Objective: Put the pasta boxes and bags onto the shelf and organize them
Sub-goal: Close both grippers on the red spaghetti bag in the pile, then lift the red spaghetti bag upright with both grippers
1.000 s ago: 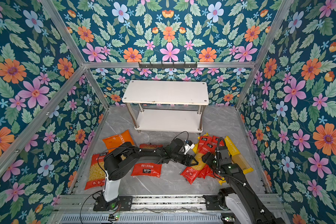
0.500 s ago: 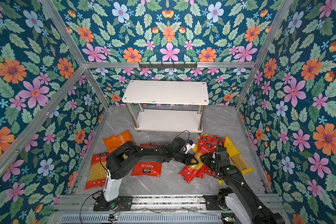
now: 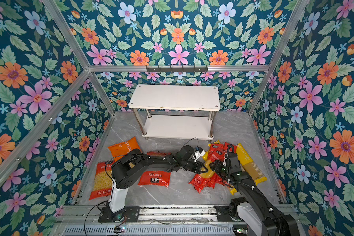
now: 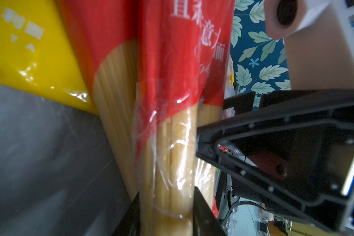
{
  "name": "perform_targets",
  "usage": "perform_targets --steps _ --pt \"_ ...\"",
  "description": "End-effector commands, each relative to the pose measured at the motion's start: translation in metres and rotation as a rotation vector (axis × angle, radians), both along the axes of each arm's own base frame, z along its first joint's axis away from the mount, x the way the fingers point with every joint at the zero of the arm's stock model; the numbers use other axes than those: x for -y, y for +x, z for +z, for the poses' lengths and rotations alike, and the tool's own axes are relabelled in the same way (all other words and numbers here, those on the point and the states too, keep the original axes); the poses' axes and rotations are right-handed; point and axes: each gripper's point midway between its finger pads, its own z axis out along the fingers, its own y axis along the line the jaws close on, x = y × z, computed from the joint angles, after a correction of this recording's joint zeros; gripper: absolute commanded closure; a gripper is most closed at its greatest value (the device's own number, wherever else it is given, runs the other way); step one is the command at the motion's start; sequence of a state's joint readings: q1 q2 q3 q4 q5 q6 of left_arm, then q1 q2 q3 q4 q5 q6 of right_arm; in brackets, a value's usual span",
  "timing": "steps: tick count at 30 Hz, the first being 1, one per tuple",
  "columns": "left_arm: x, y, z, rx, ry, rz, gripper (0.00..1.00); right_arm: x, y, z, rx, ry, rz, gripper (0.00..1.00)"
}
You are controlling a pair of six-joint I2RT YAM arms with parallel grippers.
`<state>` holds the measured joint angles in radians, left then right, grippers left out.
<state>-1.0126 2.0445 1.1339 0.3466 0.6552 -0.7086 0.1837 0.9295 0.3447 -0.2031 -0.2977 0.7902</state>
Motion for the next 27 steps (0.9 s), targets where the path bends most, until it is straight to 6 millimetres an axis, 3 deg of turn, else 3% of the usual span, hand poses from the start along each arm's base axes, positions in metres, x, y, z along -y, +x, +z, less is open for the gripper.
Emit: perform_targets --steps 1,6,9,14,19,27 --pt "0.005 -0.005 0.008 0.01 -0.047 -0.035 0.69 -0.002 0.009 0.008 0.035 0.02 -0.018 0.33" --pt "0.007 -0.007 0.034 -0.028 -0.15 -0.052 0.82 0.0 0.013 0.031 0.071 0.012 -0.025 0.32" --pt "0.005 -0.002 0.053 -0.033 -0.205 -0.042 0.89 0.003 0.012 0.037 0.062 -0.005 -0.019 0.29" --pt "0.002 0.002 0.068 -0.011 -0.238 -0.044 0.99 0.003 0.009 0.045 0.067 0.063 -0.017 0.22" --pt "0.005 0.0 0.082 -0.023 -0.288 -0.059 1.0 -0.004 0.014 0.06 0.103 0.169 -0.009 0.22" --pt "0.003 -0.009 0.127 0.023 -0.4 -0.118 1.0 -0.022 0.027 0.079 0.196 0.294 0.047 0.23"
